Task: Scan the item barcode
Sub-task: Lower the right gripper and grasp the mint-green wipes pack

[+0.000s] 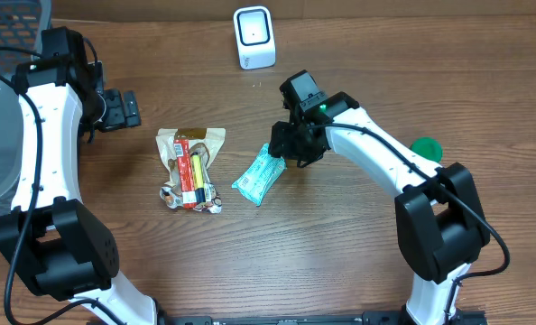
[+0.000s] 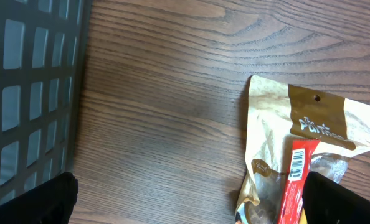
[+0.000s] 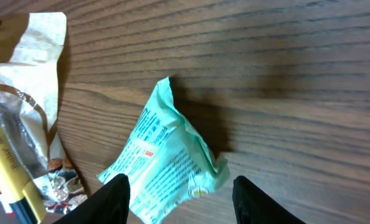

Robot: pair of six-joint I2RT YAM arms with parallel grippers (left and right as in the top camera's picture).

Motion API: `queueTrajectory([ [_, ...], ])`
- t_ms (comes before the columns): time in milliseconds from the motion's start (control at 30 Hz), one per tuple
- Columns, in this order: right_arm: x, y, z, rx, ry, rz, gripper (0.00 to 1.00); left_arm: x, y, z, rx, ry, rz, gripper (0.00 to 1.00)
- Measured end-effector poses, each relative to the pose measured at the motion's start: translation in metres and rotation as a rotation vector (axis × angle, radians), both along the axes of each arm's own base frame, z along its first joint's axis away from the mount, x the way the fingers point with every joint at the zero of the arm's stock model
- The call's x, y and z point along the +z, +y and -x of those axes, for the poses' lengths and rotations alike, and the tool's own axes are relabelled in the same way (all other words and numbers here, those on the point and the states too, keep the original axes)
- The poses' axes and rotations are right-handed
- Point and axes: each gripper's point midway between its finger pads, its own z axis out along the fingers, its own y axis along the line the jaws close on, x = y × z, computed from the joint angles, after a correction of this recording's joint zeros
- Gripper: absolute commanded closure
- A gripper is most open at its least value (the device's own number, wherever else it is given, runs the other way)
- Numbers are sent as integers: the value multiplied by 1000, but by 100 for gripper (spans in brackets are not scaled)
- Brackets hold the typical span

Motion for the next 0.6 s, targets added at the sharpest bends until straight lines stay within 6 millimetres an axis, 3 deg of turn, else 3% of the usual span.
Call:
queueTrajectory([
  [300, -46, -3, 10, 9, 74, 31, 47, 0, 0, 0, 0, 0, 0, 0],
  [600, -50, -2, 15, -3, 97, 13, 61, 0, 0, 0, 0, 0, 0, 0],
])
